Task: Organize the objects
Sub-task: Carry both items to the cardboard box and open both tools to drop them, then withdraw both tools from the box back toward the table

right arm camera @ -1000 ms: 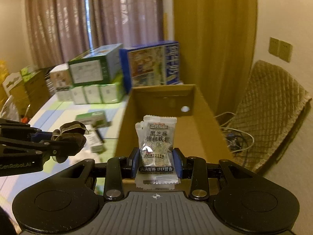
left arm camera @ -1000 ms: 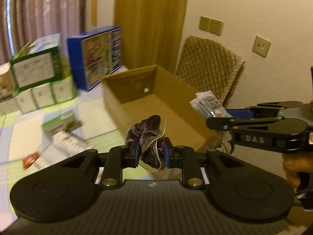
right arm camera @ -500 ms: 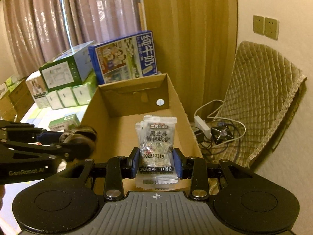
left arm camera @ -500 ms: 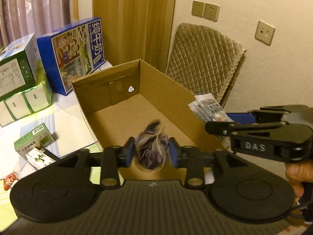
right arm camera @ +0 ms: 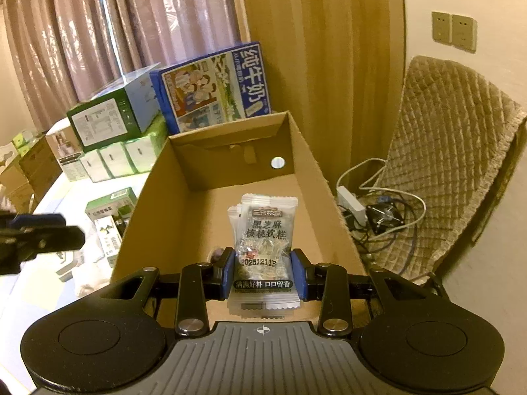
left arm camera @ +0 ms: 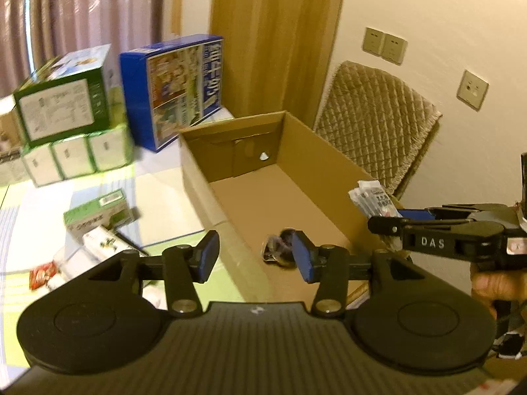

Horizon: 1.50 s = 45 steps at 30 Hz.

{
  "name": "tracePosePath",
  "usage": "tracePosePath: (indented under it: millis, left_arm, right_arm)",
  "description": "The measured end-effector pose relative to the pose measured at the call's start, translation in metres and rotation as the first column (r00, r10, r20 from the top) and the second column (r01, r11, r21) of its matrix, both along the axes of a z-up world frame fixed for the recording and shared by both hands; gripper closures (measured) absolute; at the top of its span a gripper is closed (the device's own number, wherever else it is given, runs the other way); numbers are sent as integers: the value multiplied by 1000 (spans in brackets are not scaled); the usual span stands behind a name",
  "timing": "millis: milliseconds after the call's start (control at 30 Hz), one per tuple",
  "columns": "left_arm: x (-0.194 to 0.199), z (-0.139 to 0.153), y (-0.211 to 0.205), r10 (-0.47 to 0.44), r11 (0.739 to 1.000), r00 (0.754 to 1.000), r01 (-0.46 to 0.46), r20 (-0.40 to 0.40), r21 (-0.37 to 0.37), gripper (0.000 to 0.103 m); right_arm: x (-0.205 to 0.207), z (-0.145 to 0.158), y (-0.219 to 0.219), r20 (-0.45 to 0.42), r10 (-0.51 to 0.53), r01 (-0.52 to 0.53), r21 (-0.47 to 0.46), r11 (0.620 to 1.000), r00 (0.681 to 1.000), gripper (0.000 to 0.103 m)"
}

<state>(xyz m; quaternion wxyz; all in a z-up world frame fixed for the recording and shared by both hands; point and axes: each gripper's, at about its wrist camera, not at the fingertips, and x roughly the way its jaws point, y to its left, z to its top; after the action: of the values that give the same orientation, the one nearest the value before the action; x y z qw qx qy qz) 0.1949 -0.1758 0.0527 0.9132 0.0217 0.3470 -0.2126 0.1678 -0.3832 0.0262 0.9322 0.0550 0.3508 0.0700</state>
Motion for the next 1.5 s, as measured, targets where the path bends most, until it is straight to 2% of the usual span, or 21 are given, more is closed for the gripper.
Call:
tracePosePath:
  millis: [133,200,233,267,500,633,867,1000,1167,1267,1500]
  left_arm:
    - [-5,-3,12,23,1000,1000,-23,-10,-6,59]
    - [-8,-5,18,30,1000,999,-30,-18,-9,58]
    - [-10,-6,21,35,999,999,-35,-20,-10,57]
    - [-12,-7,25,39,999,999,-39,-23,-10,57]
    - [-33,-12,58,81,997,996,-81,-28,-9,52]
    - [-47,-18,79,112,994,993,-113,-38,-6,47]
    - [-77,-23,122,187,982,981,-185,-51,30,42]
    - [-94,-24,147,230,972,972,-228,-42,52,32]
    - [-112,-24,176,280,959,959,-278,-46,44,22]
    - [-121,-25,189,306,952,951,-304,-44,39,10]
    - [-134,-24,206,332,943,942,-331,-49,32,7]
  right_arm:
    - [9,1,6,46,9,-9,5,1000,999,69]
    - [15,1,6,74,37,-40,43,998,997,65]
    - [17,1,6,71,42,-47,60,997,997,46]
    - [18,2,6,68,35,-40,65,997,997,35]
    - [-10,18,7,95,23,-29,55,998,995,31]
    - [-38,27,12,105,7,-14,65,998,994,25]
    - [-84,46,47,150,25,-36,75,997,988,15]
    - [-108,50,75,169,67,-79,62,995,983,11]
    - [-131,41,106,148,105,-116,69,991,983,9]
    - [-140,32,123,120,132,-140,64,988,984,8]
    - [-153,14,146,67,174,-178,53,983,982,7]
